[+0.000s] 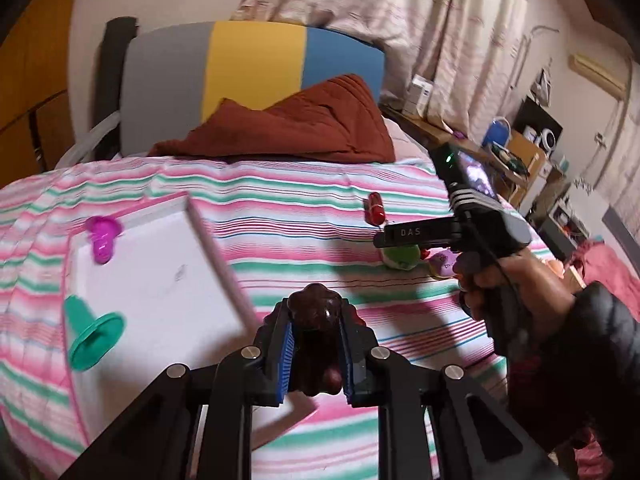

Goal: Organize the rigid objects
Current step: 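Carry the brown knob into the tray and release it while the right tool grasps the green toy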

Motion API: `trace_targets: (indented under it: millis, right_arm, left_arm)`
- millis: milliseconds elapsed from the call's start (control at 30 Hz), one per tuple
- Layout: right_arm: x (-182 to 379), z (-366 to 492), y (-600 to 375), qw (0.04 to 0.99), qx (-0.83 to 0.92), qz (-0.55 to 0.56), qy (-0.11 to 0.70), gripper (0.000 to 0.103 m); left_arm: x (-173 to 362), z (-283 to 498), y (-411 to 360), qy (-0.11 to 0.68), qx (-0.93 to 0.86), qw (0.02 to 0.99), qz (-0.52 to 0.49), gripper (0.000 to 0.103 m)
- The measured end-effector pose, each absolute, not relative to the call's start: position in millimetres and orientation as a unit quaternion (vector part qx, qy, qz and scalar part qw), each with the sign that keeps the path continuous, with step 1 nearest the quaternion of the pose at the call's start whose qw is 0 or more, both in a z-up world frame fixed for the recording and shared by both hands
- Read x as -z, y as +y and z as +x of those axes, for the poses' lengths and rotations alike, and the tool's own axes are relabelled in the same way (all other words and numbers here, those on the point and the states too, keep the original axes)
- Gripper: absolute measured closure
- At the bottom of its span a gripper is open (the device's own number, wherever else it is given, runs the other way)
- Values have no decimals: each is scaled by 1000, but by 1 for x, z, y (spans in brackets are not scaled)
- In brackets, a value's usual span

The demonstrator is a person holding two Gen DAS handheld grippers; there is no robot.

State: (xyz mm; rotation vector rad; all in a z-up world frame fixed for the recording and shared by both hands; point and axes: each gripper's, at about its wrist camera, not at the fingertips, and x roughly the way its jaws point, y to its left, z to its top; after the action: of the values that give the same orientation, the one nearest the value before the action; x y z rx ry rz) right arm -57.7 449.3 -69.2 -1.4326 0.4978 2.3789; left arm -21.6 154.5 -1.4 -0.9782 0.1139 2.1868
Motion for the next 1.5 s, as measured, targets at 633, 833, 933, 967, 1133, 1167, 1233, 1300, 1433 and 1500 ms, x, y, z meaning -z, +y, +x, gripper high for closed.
trace_targets:
  millis: [633,833,933,967,1133,1167,1233,1300,1433,1500]
  right_arm:
    - [80,-25,379,7,-852,-521,57,50]
    - [80,-24,377,8,-853,-519,51,50]
    - [81,-25,378,9,-854,-518,46,50]
    - [81,-24,377,9,-855,-517,45,50]
    - [80,-24,375,10,-857,-515,38,50]
    - [80,-24,375,11,-857,-514,36,50]
    - [80,-24,375,11,-857,-514,36,50]
    - [79,-22,375,11,-857,-514,35,50]
    - [80,-23,375,11,-857,-514,34,50]
    - [80,-22,375,12,-857,-514,34,50]
  left_arm:
    - [23,-24,17,-9,-879,222,-422,85]
    - [18,-46,22,-20,-879,227,-419,84]
    - [9,-70,28,-20,-885,223,-408,84]
    - [7,-81,31,-21,-886,222,-406,84]
    - [10,-131,36,-47,-883,210,-416,84]
    - [13,-139,38,-49,-883,208,-419,84]
    - [16,-152,41,-53,-882,204,-422,84]
    - [22,-167,45,-52,-881,196,-427,84]
    - [33,-186,53,-40,-877,184,-442,84]
    - [43,-192,59,-24,-873,183,-451,84]
